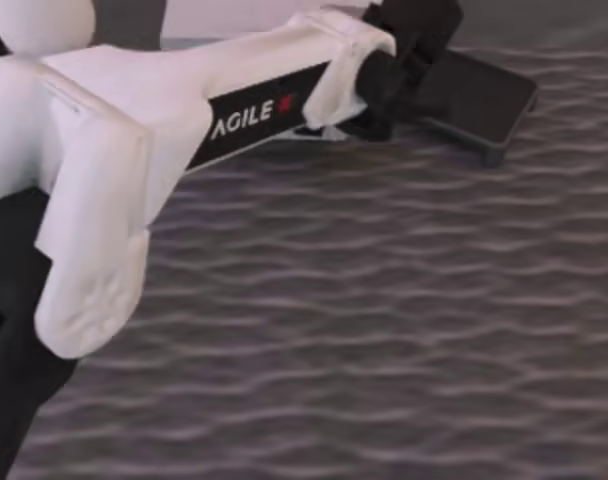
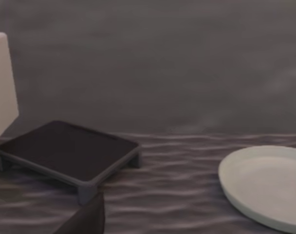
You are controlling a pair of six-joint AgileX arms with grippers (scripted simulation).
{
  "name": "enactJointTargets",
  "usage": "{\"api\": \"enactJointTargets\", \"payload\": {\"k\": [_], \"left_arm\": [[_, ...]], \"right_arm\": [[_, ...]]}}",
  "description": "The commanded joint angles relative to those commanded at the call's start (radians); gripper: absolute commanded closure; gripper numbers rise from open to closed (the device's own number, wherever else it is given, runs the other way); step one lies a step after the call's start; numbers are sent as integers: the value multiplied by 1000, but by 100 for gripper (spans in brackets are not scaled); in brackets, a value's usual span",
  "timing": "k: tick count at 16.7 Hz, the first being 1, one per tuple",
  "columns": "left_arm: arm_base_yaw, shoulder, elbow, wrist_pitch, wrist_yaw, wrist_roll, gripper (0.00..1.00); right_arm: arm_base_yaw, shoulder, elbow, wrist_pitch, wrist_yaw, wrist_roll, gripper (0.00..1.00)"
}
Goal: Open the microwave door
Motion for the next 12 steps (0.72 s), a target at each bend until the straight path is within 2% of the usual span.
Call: {"api": "enactJointTargets", "payload": {"k": [6,9,12], "left_arm": [[44,81,293,-424,116,-90,100],[56,101,364,-513,147,-112,100],[57,104,371,-522,150,-115,100]], "right_arm": [[0,0,0,0,0,0,0],[0,0,0,0,0,0,0],[0,0,0,0,0,0,0]]}}
